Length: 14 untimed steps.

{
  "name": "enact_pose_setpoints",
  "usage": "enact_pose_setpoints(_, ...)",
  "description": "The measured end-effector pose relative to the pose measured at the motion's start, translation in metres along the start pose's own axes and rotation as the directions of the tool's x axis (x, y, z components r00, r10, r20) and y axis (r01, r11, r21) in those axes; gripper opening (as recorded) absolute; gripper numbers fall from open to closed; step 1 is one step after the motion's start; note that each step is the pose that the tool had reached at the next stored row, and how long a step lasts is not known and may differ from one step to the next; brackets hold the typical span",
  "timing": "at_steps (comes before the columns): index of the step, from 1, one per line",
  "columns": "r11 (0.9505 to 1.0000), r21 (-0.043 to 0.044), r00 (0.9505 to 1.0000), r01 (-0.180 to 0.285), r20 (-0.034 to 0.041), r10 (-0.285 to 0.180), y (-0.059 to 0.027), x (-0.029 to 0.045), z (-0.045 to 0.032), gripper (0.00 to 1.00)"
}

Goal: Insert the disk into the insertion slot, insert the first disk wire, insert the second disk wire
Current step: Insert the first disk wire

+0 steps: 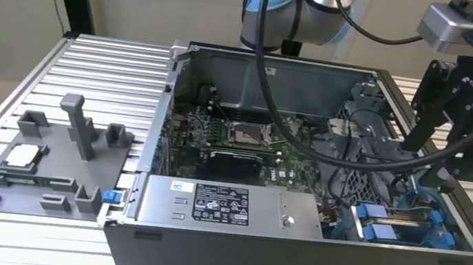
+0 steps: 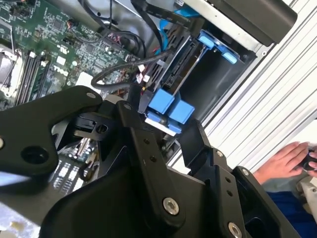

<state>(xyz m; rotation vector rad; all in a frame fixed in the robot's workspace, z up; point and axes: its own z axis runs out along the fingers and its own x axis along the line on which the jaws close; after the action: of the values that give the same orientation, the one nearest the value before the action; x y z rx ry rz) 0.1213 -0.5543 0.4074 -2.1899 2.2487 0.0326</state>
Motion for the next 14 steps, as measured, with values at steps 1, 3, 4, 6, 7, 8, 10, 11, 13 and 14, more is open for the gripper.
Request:
enact_pose_setpoints(1, 1.0000, 0.0013, 1.0000, 0.000, 0.0001, 0.000, 0.0021, -0.0003, 0.0002, 1.00)
enact_pose_setpoints(3, 1.0000, 0.0057, 1.0000, 0.000, 0.0001, 0.000, 0.0069, -0.0009, 0.0007, 1.00)
enact_pose_setpoints(4, 1.0000, 0.0082, 1.0000, 0.000, -0.0002, 0.000, 0.0094, -0.0012, 0.0010, 1.00)
enact_pose_setpoints(6, 0.9999, 0.0121, 1.0000, 0.002, -0.0013, -0.002, 0.0132, -0.0015, 0.0014, 1.00)
enact_pose_setpoints(7, 0.9999, 0.0140, 1.0000, 0.003, -0.0016, -0.003, 0.0151, -0.0015, 0.0017, 1.00)
enact_pose_setpoints(8, 0.9999, 0.0157, 1.0000, 0.004, -0.0019, -0.004, 0.0168, -0.0015, 0.0019, 1.00)
enact_pose_setpoints(10, 0.9998, 0.0188, 1.0000, 0.007, -0.0023, -0.007, 0.0200, -0.0015, 0.0022, 1.00)
enact_pose_setpoints(11, 0.9998, 0.0199, 1.0000, 0.008, -0.0023, -0.008, 0.0212, -0.0014, 0.0024, 1.00)
enact_pose_setpoints(13, 0.9998, 0.0201, 1.0000, 0.009, -0.0024, -0.009, 0.0217, -0.0013, 0.0024, 1.00)
enact_pose_setpoints(14, 0.9998, 0.0201, 1.0000, 0.009, -0.0025, -0.009, 0.0217, -0.0014, 0.0023, 1.00)
